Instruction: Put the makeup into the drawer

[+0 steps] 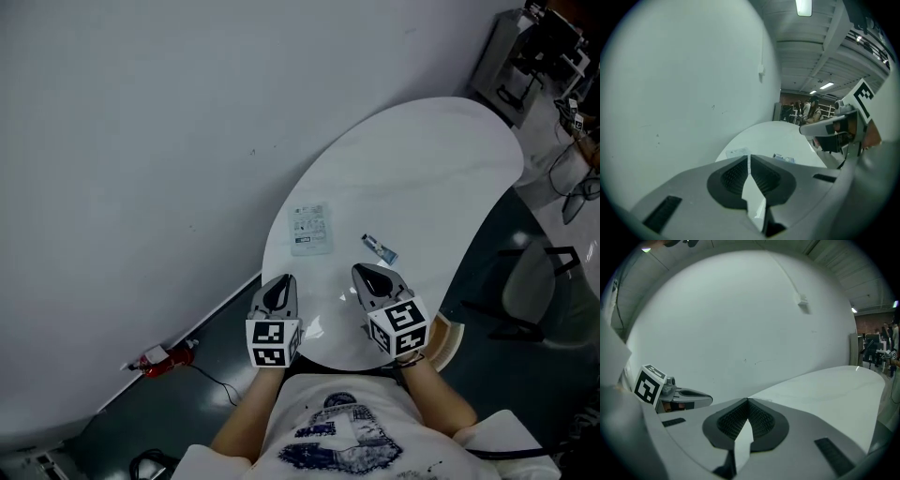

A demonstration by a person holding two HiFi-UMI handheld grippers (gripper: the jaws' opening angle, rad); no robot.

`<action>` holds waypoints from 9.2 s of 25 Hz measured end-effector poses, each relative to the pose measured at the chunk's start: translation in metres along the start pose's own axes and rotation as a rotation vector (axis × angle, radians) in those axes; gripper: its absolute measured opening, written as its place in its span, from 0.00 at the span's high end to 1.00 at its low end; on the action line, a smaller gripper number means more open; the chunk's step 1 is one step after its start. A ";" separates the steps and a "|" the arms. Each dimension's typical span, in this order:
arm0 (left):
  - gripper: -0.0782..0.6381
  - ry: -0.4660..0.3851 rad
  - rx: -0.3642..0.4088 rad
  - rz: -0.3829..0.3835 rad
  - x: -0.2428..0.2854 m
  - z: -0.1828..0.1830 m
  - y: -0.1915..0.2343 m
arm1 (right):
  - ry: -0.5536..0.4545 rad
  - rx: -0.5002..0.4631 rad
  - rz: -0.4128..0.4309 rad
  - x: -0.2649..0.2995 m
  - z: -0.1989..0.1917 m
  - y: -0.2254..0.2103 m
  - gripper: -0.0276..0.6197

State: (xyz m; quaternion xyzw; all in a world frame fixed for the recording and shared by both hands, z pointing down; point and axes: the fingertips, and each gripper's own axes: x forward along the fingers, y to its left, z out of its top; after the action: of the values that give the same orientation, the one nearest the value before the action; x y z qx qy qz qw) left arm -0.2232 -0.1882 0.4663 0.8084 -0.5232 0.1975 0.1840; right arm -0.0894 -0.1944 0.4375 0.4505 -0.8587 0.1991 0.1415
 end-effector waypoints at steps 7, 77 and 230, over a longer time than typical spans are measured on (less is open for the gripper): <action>0.83 0.036 -0.053 0.003 0.021 -0.011 0.005 | 0.030 0.007 0.021 0.021 -0.002 -0.008 0.92; 0.55 0.053 -1.133 0.018 0.137 -0.083 0.061 | 0.212 0.024 0.012 0.110 -0.029 -0.027 0.93; 0.84 -0.067 0.369 -0.813 -0.063 -0.028 -0.254 | -0.175 0.393 -0.906 -0.320 -0.150 0.030 0.93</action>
State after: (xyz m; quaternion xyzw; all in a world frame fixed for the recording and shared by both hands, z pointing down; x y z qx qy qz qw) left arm -0.0165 -0.0277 0.4347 0.9736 -0.1244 0.1729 0.0824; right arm 0.0720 0.1209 0.4281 0.8114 -0.5316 0.2369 0.0536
